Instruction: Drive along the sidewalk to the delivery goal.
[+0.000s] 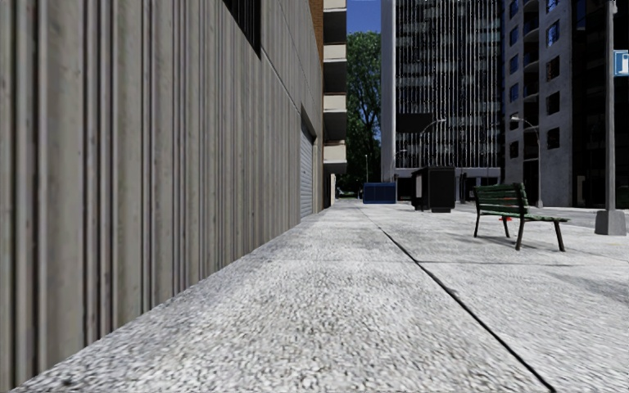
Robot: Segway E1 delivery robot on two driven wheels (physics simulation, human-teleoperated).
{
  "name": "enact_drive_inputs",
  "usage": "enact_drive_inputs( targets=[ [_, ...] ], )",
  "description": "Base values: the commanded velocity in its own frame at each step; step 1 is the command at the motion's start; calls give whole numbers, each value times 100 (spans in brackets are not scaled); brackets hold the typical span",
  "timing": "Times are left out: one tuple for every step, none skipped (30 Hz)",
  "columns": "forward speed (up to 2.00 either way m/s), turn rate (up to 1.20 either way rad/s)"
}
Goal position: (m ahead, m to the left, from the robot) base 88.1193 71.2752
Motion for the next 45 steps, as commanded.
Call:
enact_drive_inputs(
  targets=[
    [200, 0],
    [200, 0],
    [200, -11],
    [200, -25],
    [200, -25],
    [200, -29],
    [200, -30],
    [200, -30],
    [200, -35],
    [200, -39],
    [200, -41],
    [200, -41],
    [200, -44],
    [200, -45],
    [200, -46],
    [200, -46],
    [200, -46],
    [200, -46],
    [200, -46],
    [200, -46],
    [200, -46],
    [200, 0],
    [200, 0],
    [200, 0],
    [200, 0],
    [200, 0],
    [200, 0],
    [200, 0],
    [200, 0],
    [200, 0],
    [200, 0],
    [200, 0],
    [200, 0],
    [200, 0],
    [200, 0],
    [200, 0],
    [200, 0],
    [200, 0],
    [200, 0],
    [200, 0],
    [200, 0],
    [200, 0],
    [200, 0],
    [200, 0],
    [200, 0]
  ],
)
